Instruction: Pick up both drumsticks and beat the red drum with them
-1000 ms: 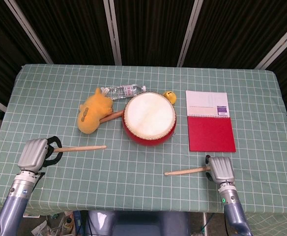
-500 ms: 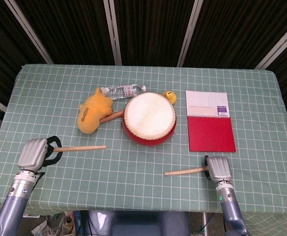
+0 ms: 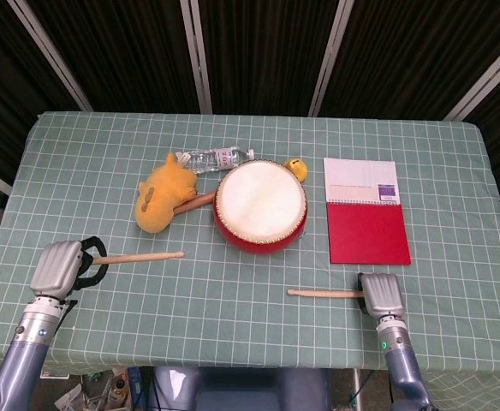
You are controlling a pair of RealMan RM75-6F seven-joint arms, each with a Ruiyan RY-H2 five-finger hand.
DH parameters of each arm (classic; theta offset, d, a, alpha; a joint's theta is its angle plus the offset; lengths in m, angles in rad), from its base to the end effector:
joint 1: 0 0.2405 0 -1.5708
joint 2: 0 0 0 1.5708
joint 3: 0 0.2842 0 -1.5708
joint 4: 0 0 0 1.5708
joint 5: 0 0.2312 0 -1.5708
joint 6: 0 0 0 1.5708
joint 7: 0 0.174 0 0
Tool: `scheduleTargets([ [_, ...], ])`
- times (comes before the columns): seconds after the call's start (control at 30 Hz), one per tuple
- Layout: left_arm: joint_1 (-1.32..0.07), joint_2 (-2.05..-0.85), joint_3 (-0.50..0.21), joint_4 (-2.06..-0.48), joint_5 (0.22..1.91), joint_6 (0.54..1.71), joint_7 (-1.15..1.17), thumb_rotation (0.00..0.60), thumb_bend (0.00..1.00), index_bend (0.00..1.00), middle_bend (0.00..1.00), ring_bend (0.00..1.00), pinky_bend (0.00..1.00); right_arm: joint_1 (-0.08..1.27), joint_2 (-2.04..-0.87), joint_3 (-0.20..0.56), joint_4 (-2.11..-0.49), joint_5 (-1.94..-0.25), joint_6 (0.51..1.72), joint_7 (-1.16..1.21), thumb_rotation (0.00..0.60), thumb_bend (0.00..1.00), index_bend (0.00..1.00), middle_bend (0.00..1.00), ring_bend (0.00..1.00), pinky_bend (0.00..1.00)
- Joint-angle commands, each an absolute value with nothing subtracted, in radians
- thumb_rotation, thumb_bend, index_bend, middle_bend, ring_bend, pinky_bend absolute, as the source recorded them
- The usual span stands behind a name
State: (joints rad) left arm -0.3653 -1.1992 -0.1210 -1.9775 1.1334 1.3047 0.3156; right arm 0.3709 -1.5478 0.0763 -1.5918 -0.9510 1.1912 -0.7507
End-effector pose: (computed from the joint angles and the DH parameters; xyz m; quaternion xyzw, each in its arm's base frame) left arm -0.2316 0.2867 0.0834 -0.6005 -0.4769 -0.3947 0.5061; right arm -0.2968 -0.2805 -0.0376 0.6908 -0.4221 0.1827 0.5579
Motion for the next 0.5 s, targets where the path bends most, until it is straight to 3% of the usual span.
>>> scheduleTargets([
  [0.03,-0.366,-1.200,-0.121,-1.977,1.134,1.304,0.318,0.600,0.57,0.75,1.00,1.00,1.00,0.369,-1.513,0.077,-1.652,-0.969,1.200,-0.729,0.600,0.64,0.89,1.00,1.00,1.00],
  [0.2,-0.364,-1.197,-0.122,-1.979,1.133,1.306,0.318,0.600,0.57,0.75,1.00,1.00,1.00,0.356,-1.422,0.087,-1.792,-0.991,1.219,-0.671,0.600,0.70,0.94,1.00,1.00,1.00],
  [0.5,-0.367,-1.194,-0.126,-1.987,1.135,1.304,0.323,0.600,0.60,0.76,1.00,1.00,1.00,0.312,-1.186,0.141,-2.034,-0.883,1.165,-0.439,0.600,0.73,0.96,1.00,1.00,1.00],
])
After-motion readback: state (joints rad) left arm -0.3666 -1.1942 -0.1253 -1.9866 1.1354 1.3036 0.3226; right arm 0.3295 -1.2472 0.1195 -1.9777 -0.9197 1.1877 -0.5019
